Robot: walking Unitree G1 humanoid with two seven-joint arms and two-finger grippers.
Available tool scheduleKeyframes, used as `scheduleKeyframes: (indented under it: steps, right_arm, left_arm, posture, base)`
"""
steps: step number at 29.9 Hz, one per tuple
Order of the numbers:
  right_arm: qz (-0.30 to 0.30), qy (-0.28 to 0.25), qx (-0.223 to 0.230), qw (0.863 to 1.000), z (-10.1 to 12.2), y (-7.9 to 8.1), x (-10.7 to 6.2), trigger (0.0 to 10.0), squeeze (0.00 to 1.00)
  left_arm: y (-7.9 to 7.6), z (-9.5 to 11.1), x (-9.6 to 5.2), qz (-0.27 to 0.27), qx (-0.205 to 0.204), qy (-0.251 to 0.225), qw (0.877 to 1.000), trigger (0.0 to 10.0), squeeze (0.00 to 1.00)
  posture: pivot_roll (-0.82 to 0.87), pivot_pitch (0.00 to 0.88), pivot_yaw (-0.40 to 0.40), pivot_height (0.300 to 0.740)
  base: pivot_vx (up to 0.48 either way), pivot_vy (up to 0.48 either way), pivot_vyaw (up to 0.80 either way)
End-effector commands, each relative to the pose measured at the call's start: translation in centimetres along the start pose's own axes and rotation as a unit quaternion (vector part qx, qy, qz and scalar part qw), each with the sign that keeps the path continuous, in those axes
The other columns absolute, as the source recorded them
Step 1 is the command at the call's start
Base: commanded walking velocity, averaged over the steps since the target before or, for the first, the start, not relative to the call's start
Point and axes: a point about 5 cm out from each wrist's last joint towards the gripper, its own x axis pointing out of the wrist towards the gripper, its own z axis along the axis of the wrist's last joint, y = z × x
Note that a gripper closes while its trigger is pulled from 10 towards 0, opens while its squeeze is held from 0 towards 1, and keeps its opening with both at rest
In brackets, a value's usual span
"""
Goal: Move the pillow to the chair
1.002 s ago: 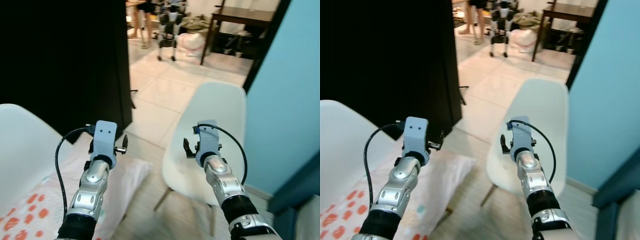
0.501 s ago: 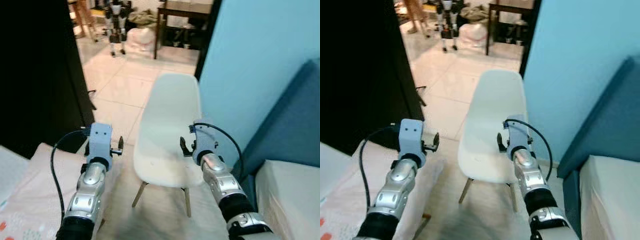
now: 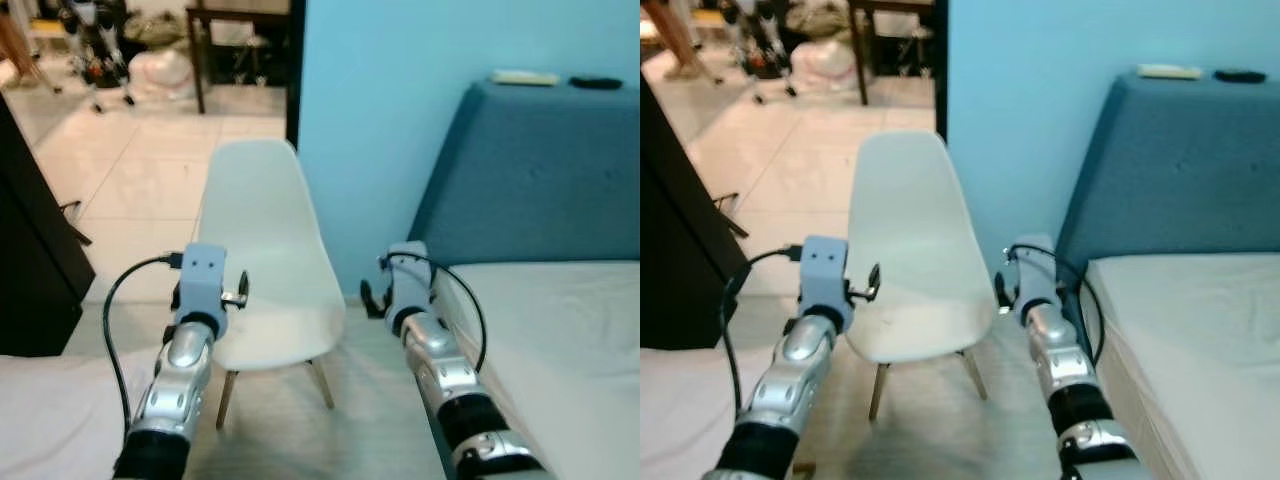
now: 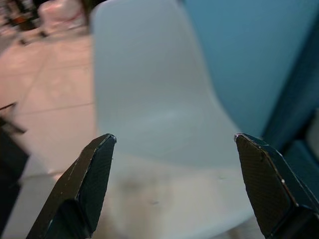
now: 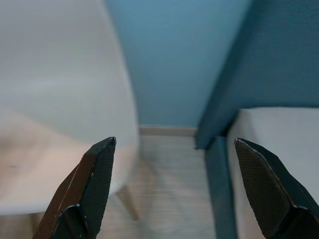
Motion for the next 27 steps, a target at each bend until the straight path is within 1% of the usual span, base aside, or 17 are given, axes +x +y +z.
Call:
scheduleKeyframes:
  steps: [1, 5, 11, 15, 17, 19, 22, 27]
  right_arm:
    - [-0.006, -0.001, 0.004, 1.000, 0.1, -0.3, -0.1, 10.0, 0.00]
    - [-0.008, -0.001, 0.005, 1.000, 0.1, -0.5, -0.1, 10.0, 0.00]
    - [-0.019, 0.002, 0.025, 1.000, 0.2, -0.9, 0.1, 10.0, 0.00]
    - [-0.019, 0.001, 0.027, 0.999, 0.4, -0.9, 0.1, 10.0, 0.00]
    - [-0.023, 0.006, 0.051, 0.998, 0.3, -1.1, 0.0, 10.0, 0.00]
    - [-0.025, 0.008, 0.058, 0.998, 0.2, -1.1, 0.0, 10.0, 0.00]
    - [-0.028, 0.010, 0.053, 0.998, 0.1, -1.1, -0.1, 10.0, 0.00]
    - [-0.030, 0.011, 0.054, 0.998, 0.1, -1.2, -0.1, 10.0, 0.00]
  left_arm:
    - [-0.1, -0.3, 0.0, -0.003, -0.004, 0.008, 1.000, 10.0, 0.00]
    - [-0.2, -0.4, 0.0, -0.005, -0.005, 0.008, 1.000, 10.0, 0.00]
    - [-1.0, -0.7, 0.1, -0.017, -0.011, 0.013, 1.000, 10.0, 0.00]
    - [-1.2, -0.8, 0.1, -0.026, -0.010, 0.014, 1.000, 10.0, 0.00]
    - [-1.2, -0.8, 0.1, -0.027, -0.013, 0.015, 0.999, 10.0, 0.00]
    - [-1.2, -0.8, 0.1, -0.027, -0.015, 0.016, 0.999, 10.0, 0.00]
    - [-1.1, -0.9, 0.1, -0.037, -0.010, 0.021, 0.999, 10.0, 0.00]
    - [-1.2, -1.2, 0.2, -0.036, -0.008, 0.025, 0.999, 10.0, 0.00]
  posture:
    - [0.00, 0.000, -0.055, 0.740]
    - [-0.01, 0.000, -0.055, 0.740]
    - [-0.03, 0.000, -0.059, 0.740]
    - [-0.03, 0.000, -0.061, 0.740]
    - [-0.03, 0.000, -0.062, 0.740]
    - [-0.03, 0.000, -0.062, 0.740]
    - [-0.04, 0.000, -0.043, 0.740]
    - [-0.05, 0.000, -0.037, 0.740]
  base:
    - [0.000, 0.000, -0.80]
    - [0.000, 0.000, -0.80]
    - [0.000, 0.000, -0.80]
    - [0.000, 0.000, -0.80]
    - [0.000, 0.000, -0.80]
    - [0.000, 0.000, -0.80]
    - [0.000, 0.000, -0.80]
    - [0.000, 0.000, -0.80]
